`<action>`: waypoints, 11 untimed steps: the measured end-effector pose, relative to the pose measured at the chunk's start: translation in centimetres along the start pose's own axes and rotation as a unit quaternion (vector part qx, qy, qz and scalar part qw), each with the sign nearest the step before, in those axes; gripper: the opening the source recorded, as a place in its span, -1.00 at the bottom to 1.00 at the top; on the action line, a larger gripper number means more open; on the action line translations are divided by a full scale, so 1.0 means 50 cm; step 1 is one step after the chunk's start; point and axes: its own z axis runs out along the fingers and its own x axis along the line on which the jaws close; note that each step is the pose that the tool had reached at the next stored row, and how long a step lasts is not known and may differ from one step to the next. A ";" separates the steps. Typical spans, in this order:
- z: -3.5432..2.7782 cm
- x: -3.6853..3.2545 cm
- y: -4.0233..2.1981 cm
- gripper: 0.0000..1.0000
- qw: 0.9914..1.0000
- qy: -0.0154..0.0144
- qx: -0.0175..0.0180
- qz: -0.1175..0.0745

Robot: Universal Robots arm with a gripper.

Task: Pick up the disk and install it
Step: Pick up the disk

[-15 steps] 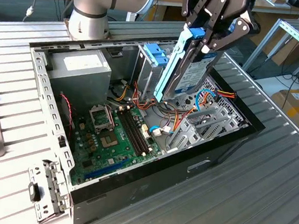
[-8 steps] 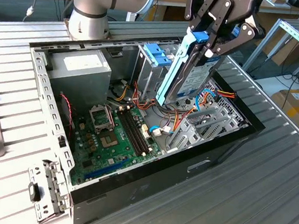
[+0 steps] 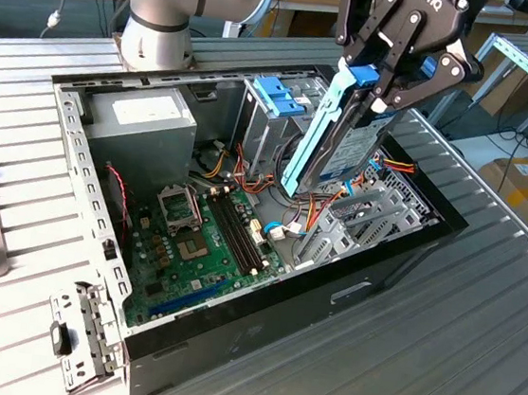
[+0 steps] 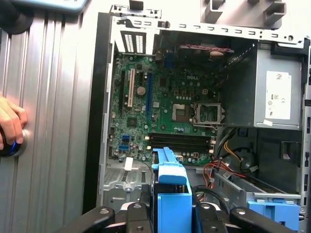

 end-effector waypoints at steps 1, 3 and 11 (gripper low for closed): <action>0.000 0.006 0.000 -0.26 1.000 0.000 0.000 0.000; 0.000 0.014 0.001 -0.26 1.000 0.000 0.000 0.000; -0.001 0.036 0.002 -0.26 1.000 -0.001 0.000 0.000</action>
